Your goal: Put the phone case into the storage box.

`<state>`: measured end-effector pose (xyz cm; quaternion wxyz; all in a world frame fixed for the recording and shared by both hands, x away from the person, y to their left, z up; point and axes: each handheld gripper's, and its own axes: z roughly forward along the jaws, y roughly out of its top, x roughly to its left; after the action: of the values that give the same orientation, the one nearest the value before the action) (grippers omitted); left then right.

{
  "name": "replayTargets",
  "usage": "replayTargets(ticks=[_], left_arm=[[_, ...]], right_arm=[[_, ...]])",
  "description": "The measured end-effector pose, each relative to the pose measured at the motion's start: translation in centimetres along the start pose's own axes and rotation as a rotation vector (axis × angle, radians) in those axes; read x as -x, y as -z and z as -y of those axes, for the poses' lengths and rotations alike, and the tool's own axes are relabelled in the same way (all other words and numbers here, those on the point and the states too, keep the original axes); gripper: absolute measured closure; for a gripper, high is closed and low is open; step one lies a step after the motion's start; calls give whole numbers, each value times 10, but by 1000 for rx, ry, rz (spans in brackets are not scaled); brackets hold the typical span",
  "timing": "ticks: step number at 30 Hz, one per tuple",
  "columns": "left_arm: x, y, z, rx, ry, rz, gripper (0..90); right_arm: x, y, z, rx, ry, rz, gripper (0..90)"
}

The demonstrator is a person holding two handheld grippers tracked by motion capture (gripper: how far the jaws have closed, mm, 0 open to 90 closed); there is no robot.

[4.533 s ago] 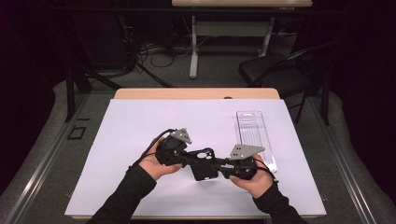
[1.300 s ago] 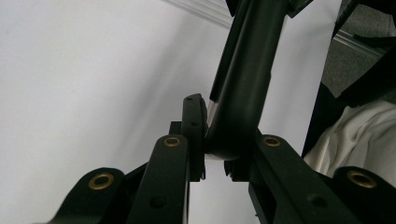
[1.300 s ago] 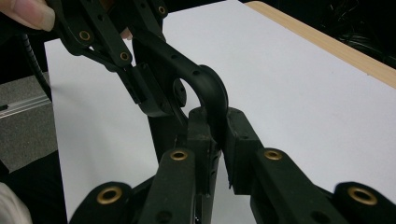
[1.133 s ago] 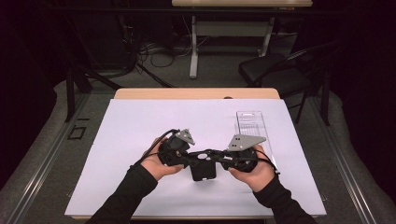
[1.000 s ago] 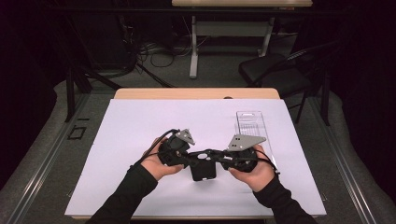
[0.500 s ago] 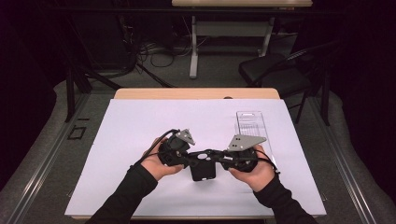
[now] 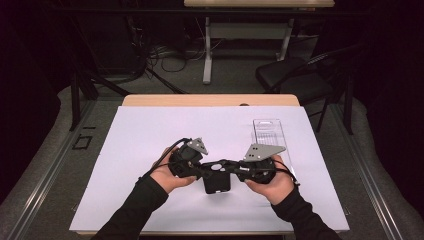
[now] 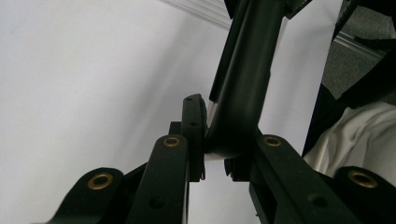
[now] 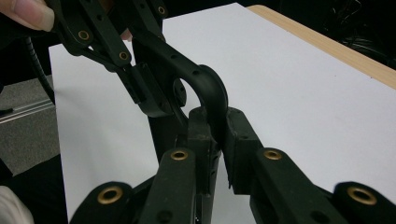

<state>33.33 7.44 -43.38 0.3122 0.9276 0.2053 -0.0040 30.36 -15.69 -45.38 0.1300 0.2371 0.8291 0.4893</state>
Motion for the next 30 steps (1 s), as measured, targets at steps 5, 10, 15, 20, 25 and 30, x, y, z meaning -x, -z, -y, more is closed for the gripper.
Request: replayTargets(ticks=[5, 10, 15, 20, 25, 30], left_arm=[[-2, 1, 0, 4, 2, 1, 809], [-4, 4, -2, 28, 8, 7, 785], [-7, 6, -3, 60, 23, 10, 701], [-8, 5, -1, 102, 46, 13, 603], [-9, 6, 2, 120, 67, 20, 545], [-9, 9, 5, 136, 72, -5, 490]], right_arm=[[1, -1, -2, -1, 6, 2, 826], [3, 0, -4, 6, 0, -3, 827], [5, 2, -7, 12, 6, 3, 828], [8, 4, -7, 13, 9, 11, 828], [12, 8, -7, 13, 10, 27, 828], [13, 12, -9, 15, 10, 41, 828]])
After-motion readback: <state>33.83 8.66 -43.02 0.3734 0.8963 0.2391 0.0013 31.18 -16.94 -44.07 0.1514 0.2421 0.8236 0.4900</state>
